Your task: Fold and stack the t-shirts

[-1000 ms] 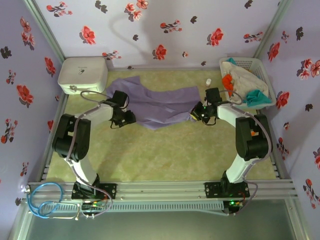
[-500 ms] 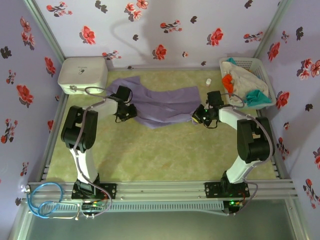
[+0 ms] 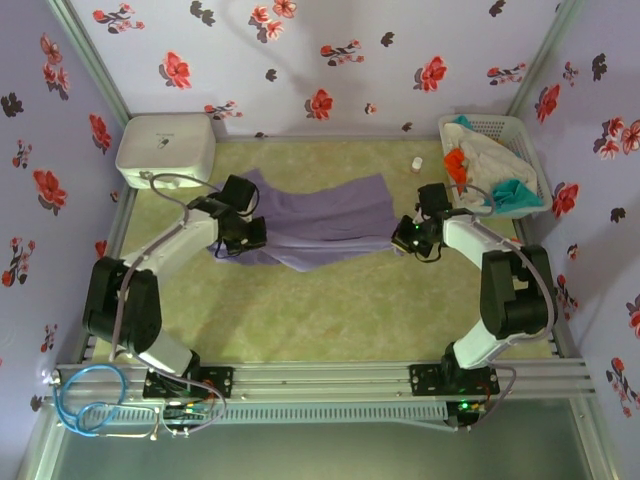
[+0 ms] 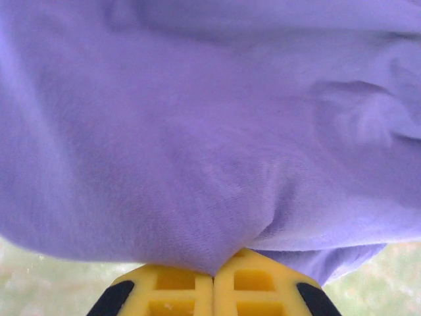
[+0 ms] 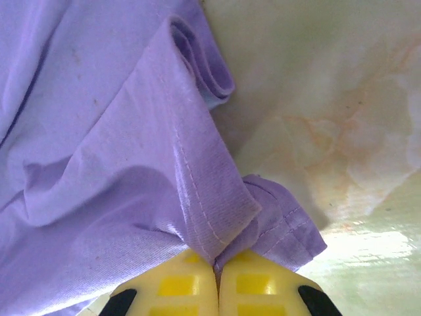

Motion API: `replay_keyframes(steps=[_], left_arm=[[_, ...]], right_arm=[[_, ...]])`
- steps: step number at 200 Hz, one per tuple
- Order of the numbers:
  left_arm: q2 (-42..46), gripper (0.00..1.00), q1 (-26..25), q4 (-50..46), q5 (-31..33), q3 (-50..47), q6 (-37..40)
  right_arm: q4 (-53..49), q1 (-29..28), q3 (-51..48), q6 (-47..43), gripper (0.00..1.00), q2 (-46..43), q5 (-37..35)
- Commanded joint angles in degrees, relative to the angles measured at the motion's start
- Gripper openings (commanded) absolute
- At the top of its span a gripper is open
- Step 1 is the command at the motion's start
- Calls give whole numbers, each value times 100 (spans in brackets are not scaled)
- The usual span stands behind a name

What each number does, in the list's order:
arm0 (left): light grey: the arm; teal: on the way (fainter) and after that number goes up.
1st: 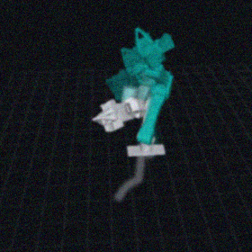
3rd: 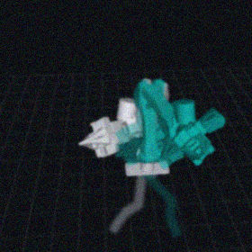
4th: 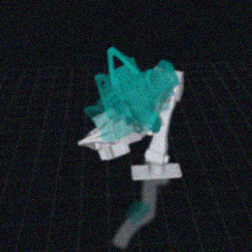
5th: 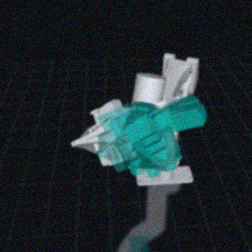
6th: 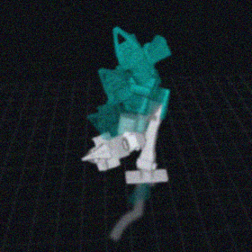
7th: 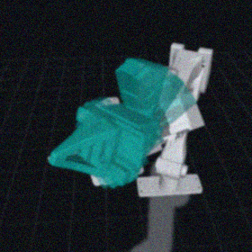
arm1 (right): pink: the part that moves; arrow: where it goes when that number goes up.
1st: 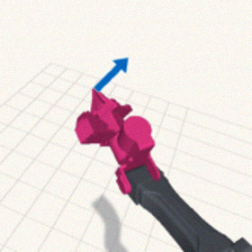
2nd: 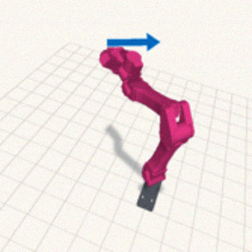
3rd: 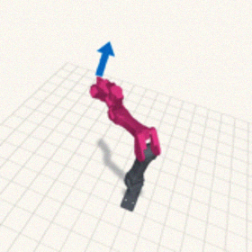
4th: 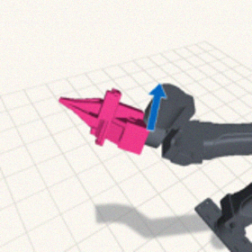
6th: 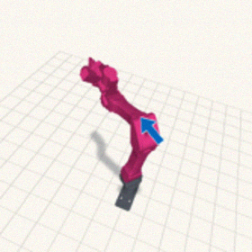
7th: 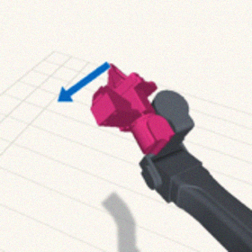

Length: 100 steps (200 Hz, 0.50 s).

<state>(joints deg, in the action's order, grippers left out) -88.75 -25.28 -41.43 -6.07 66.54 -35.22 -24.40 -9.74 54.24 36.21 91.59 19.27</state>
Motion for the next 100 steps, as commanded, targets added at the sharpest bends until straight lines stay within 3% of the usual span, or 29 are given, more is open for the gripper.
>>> replay_keyframes(steps=[1, 64, 72, 86, 100], left_arm=[[-81, 0, -16, -881, 124, 627, 181], [-2667, 0, 357, -1725, 102, 3372, 1326], [-2984, 7, 411, -1821, 122, 3670, 1417], [-3370, 28, 484, -2034, 168, 4073, 1475], [-3372, 35, 489, -2121, 185, 4122, 1492]], right_arm=[[-341, 33, -71, -244, 0, -194, -272], [-526, 33, -122, -327, 0, -252, -212], [-530, 34, -137, -329, 0, -264, -199], [-497, 40, -189, -307, 0, -276, -188], [-465, 33, -216, -278, 0, -286, -202]])
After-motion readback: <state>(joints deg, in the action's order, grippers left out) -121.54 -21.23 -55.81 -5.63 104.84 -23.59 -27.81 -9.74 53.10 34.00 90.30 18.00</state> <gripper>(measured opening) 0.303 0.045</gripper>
